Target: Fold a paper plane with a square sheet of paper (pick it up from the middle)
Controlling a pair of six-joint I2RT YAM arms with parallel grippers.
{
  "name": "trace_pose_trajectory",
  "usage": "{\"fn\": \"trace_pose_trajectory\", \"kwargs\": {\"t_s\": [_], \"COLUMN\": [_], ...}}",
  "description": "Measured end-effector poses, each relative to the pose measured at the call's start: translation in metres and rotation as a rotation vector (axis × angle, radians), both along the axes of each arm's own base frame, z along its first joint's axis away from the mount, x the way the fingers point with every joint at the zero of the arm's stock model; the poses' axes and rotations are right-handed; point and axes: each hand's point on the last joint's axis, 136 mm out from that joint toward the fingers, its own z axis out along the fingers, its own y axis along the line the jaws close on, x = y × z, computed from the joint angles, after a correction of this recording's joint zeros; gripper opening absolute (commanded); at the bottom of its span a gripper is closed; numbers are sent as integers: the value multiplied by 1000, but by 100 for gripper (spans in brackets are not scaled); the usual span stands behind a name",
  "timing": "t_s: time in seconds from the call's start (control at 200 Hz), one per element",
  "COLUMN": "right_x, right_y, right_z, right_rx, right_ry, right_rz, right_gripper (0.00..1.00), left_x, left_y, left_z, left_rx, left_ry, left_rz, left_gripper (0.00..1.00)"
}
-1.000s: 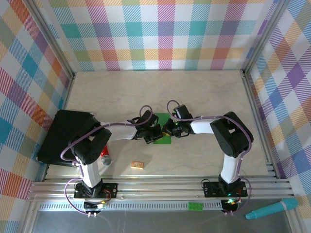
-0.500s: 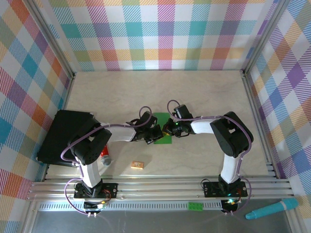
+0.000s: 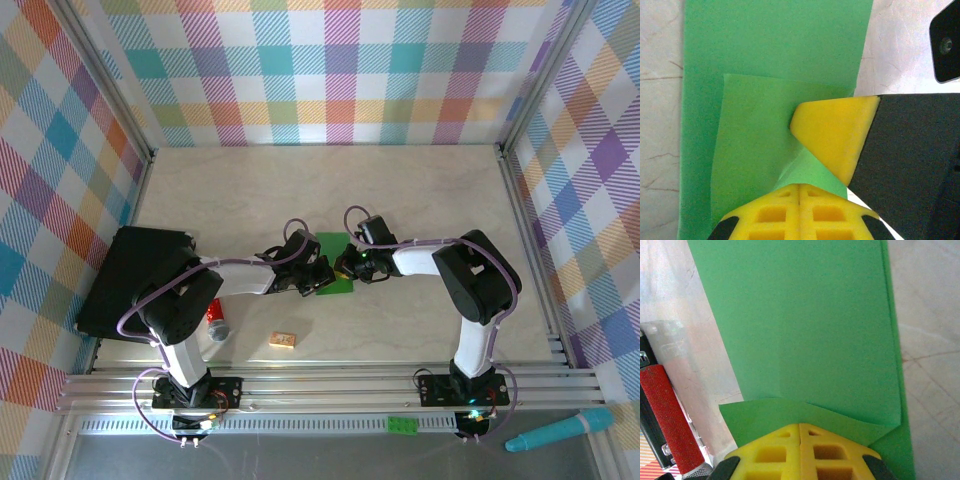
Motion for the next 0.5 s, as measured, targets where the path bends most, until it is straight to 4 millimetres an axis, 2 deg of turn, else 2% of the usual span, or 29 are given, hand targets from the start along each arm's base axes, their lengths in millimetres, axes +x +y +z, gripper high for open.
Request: {"fn": "trace_pose_trajectory", "kwargs": {"t_s": [0.185, 0.5], "right_x": [0, 1], "right_y": [0, -1], "right_z": [0, -1], "right_rx": [0, -9], "right_ry": [0, 6], "right_rz": [0, -4], "right_gripper": [2, 2], "left_x": [-2, -5], "left_y": [2, 7], "left_z": [-14, -15], "left_rx": [22, 14], "left_ry": [26, 26], "left_rz": [0, 18], "left_gripper": [0, 0]}}
